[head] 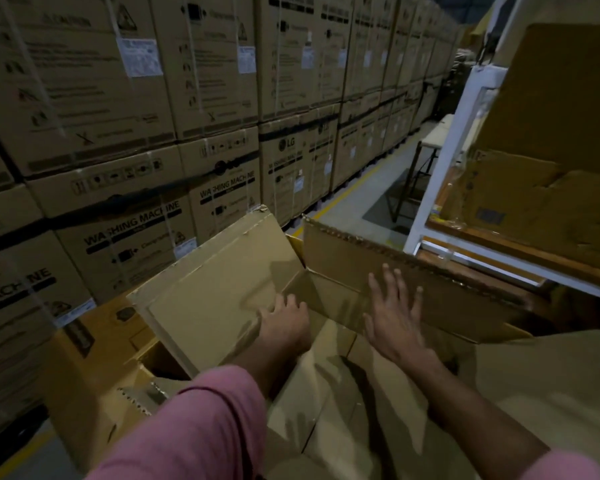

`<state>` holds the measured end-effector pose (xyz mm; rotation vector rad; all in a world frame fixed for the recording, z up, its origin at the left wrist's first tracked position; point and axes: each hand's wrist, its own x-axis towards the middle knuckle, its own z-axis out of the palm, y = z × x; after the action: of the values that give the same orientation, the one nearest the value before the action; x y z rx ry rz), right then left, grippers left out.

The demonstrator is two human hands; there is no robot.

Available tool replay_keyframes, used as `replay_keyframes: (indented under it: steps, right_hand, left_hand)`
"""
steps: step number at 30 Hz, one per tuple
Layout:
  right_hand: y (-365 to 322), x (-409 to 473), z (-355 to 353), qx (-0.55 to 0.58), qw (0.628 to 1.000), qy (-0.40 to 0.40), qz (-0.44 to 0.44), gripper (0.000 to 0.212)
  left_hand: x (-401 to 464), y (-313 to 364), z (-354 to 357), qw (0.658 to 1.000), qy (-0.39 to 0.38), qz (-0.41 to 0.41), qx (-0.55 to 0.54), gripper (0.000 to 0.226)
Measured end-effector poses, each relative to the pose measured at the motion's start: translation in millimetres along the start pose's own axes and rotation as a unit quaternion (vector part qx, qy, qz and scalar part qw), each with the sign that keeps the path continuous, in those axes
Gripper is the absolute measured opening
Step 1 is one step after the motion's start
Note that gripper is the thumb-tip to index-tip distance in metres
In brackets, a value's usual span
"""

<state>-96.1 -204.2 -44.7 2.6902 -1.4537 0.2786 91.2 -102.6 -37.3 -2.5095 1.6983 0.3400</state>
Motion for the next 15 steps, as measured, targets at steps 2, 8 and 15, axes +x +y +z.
replay_keyframes:
  steps: [2,8,15]
  right_hand:
    - [15,15,-9,-0.019,1.0,0.0,0.024,0.082]
    - [50,37,-20,-0.039,0.997,-0.005,0.06,0.081]
    - [70,43,-17,-0.059,0.994,0.037,0.089,0.089]
  left_hand:
    - [12,8,-16,0.997,-0.061,0.03,0.023,0.056]
    - [52,46,-66,0.991,-0.055,0.113,0.039,0.055]
    - [92,92,-67,0.975,0.104,0.179,-0.079,0.079]
